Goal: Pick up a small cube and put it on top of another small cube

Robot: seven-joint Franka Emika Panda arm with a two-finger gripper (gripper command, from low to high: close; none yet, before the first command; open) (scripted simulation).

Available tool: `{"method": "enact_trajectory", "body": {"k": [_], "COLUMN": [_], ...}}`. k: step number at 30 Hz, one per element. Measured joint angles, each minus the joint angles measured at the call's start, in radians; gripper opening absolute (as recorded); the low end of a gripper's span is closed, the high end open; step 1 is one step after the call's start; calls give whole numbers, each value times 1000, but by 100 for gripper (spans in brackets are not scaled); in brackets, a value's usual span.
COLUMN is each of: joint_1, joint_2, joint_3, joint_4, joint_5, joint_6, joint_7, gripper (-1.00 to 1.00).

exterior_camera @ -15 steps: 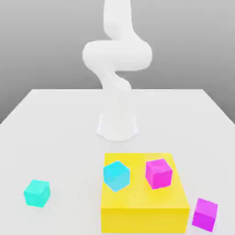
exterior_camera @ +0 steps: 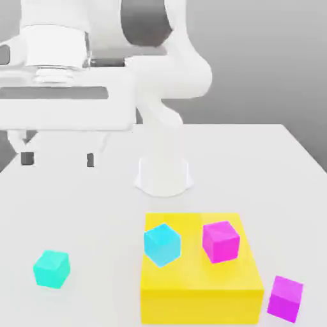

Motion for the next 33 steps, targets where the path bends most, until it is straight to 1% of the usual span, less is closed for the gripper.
{"method": "enact_trajectory", "body": {"k": [4,9,11,14,15,21,22,27,30,33], "joint_1": [-51,-119,-148,-218,-235,-245,-236,-169,-123,20], "joint_2": [148,332,407,517,541,553,541,378,284,178], "joint_3": [-39,-48,-19,66,87,98,87,-8,44,123], "joint_4": [-42,-90,-84,-62,-56,-54,-57,-92,-66,-67], "joint_5": [45,94,137,217,235,242,231,100,119,111], "joint_6": [67,154,205,288,306,314,305,183,109,15], "joint_7": [-84,-180,-220,-282,-296,-300,-293,-194,-154,-76], "gripper": [0,0,0,0,-100,-100,-100,-100,-100,-100]}}
